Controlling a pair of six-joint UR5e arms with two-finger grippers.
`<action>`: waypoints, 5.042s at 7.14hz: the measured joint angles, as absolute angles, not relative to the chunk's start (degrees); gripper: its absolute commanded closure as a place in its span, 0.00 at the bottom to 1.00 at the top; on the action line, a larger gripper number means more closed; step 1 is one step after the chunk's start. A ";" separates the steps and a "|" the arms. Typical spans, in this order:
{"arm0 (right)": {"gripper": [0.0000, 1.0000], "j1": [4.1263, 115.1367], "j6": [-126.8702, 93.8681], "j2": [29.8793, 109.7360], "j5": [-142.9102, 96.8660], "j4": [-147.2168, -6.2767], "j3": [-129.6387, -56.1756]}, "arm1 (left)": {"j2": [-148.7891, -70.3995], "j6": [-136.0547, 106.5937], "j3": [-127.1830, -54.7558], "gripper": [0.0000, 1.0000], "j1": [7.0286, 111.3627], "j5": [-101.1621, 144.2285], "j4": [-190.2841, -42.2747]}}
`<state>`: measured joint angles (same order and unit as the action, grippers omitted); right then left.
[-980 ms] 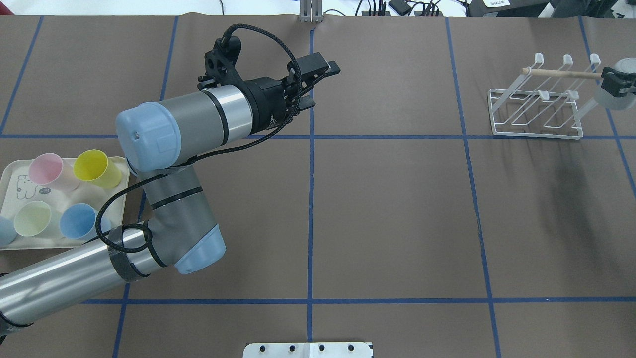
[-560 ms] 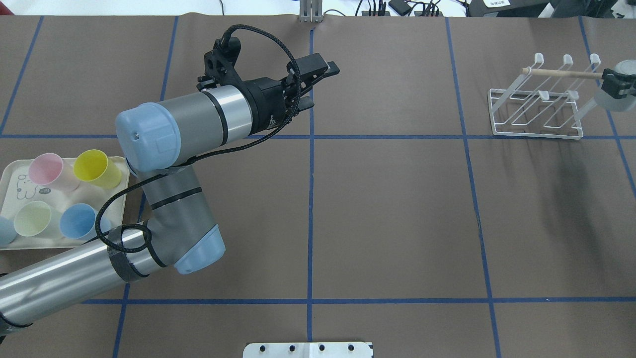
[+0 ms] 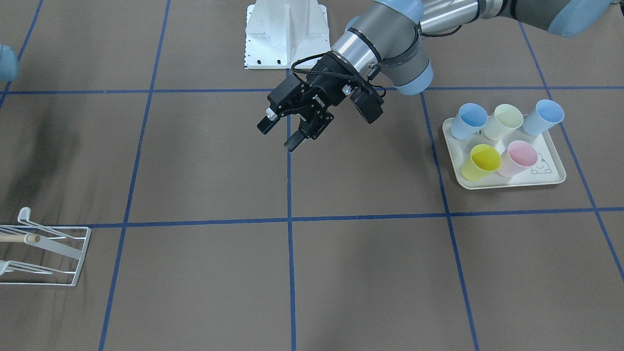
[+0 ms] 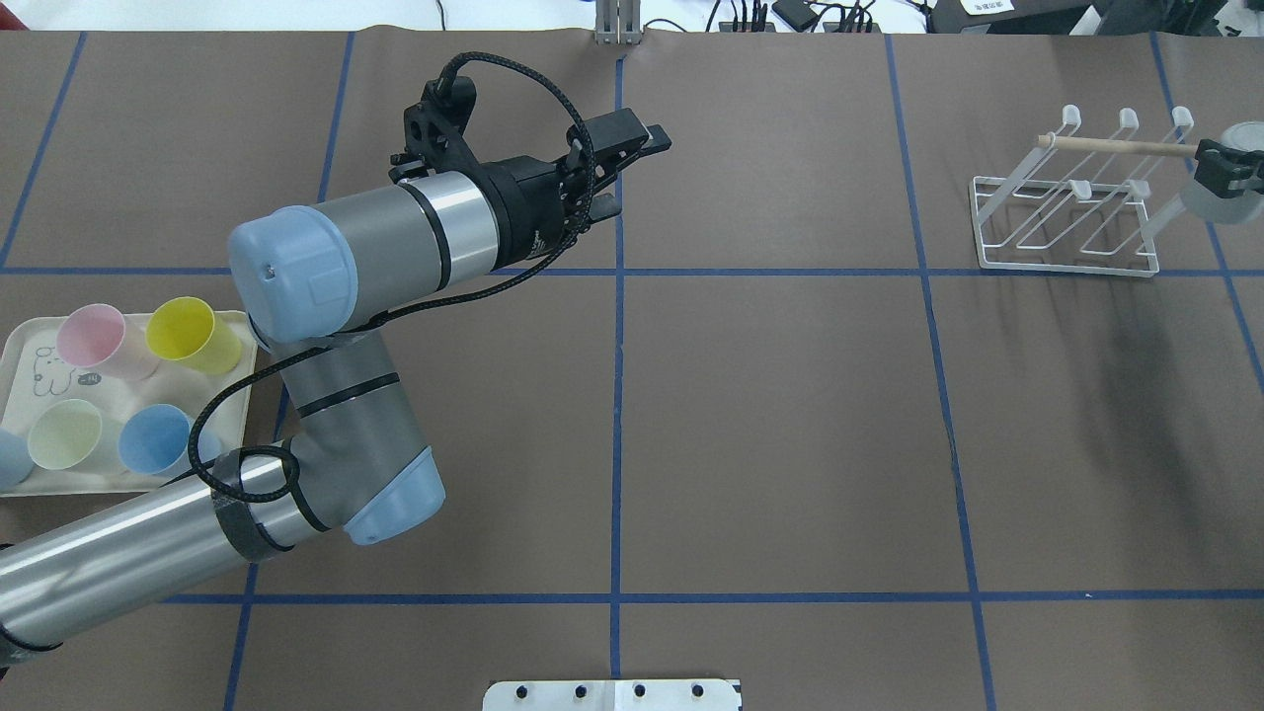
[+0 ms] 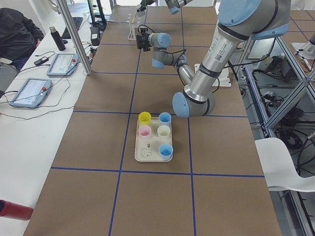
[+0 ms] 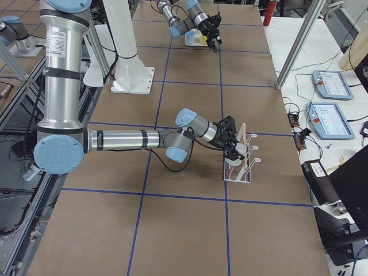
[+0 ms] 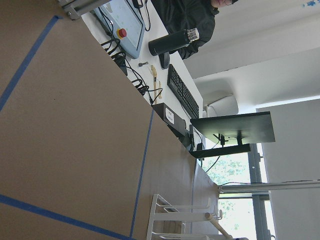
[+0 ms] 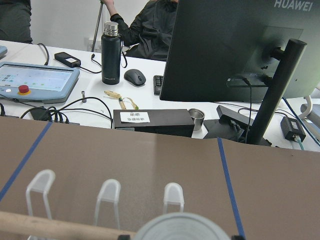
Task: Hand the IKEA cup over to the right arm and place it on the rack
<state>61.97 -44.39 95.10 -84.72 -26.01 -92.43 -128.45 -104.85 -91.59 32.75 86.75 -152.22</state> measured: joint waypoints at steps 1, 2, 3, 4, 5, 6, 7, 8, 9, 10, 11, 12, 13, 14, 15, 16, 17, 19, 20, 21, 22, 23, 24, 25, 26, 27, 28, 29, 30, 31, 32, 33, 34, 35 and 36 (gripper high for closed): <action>1.00 61.97 -44.39 95.10 -84.81 -25.99 -92.07 | -128.37 -104.85 -91.60 0.00 32.72 86.75 -152.22; 1.00 61.96 -44.38 95.11 -84.89 -25.97 -91.82 | -128.29 -104.85 -91.64 0.00 32.71 86.75 -152.23; 1.00 61.93 -44.39 95.15 -85.02 -25.99 -91.72 | -128.21 -104.85 -91.66 0.00 32.67 86.75 -152.25; 0.69 61.90 -44.39 95.17 -85.16 -26.01 -91.69 | -128.18 -104.85 -91.66 0.00 32.60 86.75 -152.31; 0.26 61.89 -44.36 95.21 -85.24 -26.01 -91.68 | -128.15 -104.85 -91.67 0.00 32.56 86.75 -152.39; 0.01 61.88 -44.33 95.22 -85.28 -26.00 -91.68 | -128.15 -104.85 -91.66 0.00 32.54 86.73 -152.49; 0.00 61.88 -44.33 95.21 -85.25 -25.96 -91.68 | -128.12 -104.85 -91.62 0.00 32.53 86.69 -152.60; 0.00 61.88 -44.36 95.20 -85.20 -25.94 -91.75 | -127.82 -104.85 -91.59 0.00 32.49 86.69 -152.71; 0.00 61.88 -44.38 95.20 -85.20 -25.93 -91.87 | -127.31 -104.86 -91.59 0.00 32.46 86.72 -152.86; 0.00 61.89 -44.38 95.27 -85.38 -25.84 -92.27 | -127.05 -104.85 -91.68 0.00 32.45 86.74 -152.93; 0.00 61.98 -44.41 95.47 -86.33 -25.56 -93.46 | -126.97 -104.83 -92.09 0.01 32.52 86.90 -152.80; 0.00 62.10 -44.77 96.05 -88.31 -25.32 -95.72 | -126.38 -104.63 -93.41 0.01 32.90 87.64 -152.06; 0.00 62.17 -46.25 96.75 -90.21 -25.43 -98.30 | -124.47 -103.18 -96.49 0.01 33.65 89.04 -150.17; 0.00 62.20 -48.67 97.17 -91.73 -25.73 -100.52 | -121.37 -100.21 -101.16 0.01 35.00 91.14 -146.82; 0.00 62.22 -51.24 97.37 -93.74 -26.31 -102.55 | -118.15 -97.20 -105.54 0.01 37.03 94.22 -143.24; 0.00 62.17 -53.87 97.21 -95.72 -28.11 -104.91 | -114.84 -94.39 -108.65 0.01 39.31 97.71 -140.88; 0.00 62.08 -57.17 96.36 -97.47 -31.02 -107.50 | -110.91 -90.87 -110.86 0.01 41.37 100.60 -139.91; 0.00 61.93 -65.24 92.70 -102.86 -34.08 -109.41 | -102.50 -81.92 -113.19 0.01 45.59 106.35 -139.47; 0.00 61.76 -69.79 90.36 -105.78 -34.45 -109.41 | -98.45 -76.64 -113.50 0.01 48.21 109.87 -139.45; 0.00 61.22 -74.74 87.96 -107.87 -34.55 -109.41 | -94.74 -70.80 -113.54 0.01 51.47 114.07 -139.37; 0.00 60.17 -79.61 85.61 -108.80 -34.53 -109.38 | -91.61 -64.83 -113.46 0.01 54.90 118.15 -138.64; 0.00 58.64 -84.41 83.42 -108.97 -34.33 -109.28 | -88.87 -57.77 -113.41 0.01 58.04 121.45 -136.45; 0.00 57.12 -88.72 81.58 -108.87 -33.97 -109.18 | -86.35 -49.79 -113.39 0.01 60.16 123.31 -133.11; 0.00 55.78 -92.20 79.73 -108.63 -33.72 -109.03 | -84.20 -42.25 -113.21 0.02 61.40 124.00 -129.92; 0.00 54.16 -94.69 77.75 -107.80 -33.62 -108.68 | -82.74 -36.02 -112.74 0.02 62.16 124.15 -127.37; 0.00 52.66 -95.95 76.11 -106.39 -33.59 -108.32 | -82.24 -32.01 -111.72 0.02 62.52 124.01 -125.81; 0.00 51.46 -96.49 74.97 -104.88 -33.58 -108.11 | -82.49 -29.37 -109.87 0.02 62.73 123.77 -125.16; 0.00 50.75 -96.63 74.43 -104.05 -33.57 -108.03 | -83.61 -26.85 -106.92 0.01 62.90 123.64 -124.91; 0.00 50.40 -96.66 74.19 -103.72 -33.57 -107.99 | -85.20 -25.09 -103.70 0.01 62.97 123.60 -124.87; 0.00 50.21 -96.65 74.05 -103.59 -33.57 -107.90 | -86.73 -24.14 -100.53 0.01 62.99 123.58 -124.99; 0.00 50.04 -96.62 73.95 -103.55 -33.57 -107.76 | -87.58 -23.79 -98.30 0.01 63.01 123.58 -125.23; 0.00 49.90 -96.60 73.88 -103.52 -33.57 -107.56 | -87.96 -23.64 -96.81 0.01 63.00 123.57 -125.40; 0.00 49.81 -96.59 73.85 -103.48 -33.57 -107.38 | -88.04 -23.58 -96.10 0.01 62.91 123.55 -125.44; 0.00 49.78 -96.59 73.83 -103.48 -33.57 -107.27 | -87.93 -23.56 -95.84 0.01 62.76 123.49 -125.44; 0.00 49.75 -96.59 73.83 -103.51 -33.57 -107.22 | -87.76 -23.56 -95.76 0.01 62.54 123.44 -125.43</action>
<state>49.75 -96.59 73.83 -103.51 -33.57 -107.22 -87.76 -23.56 -95.76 62.54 123.44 -125.43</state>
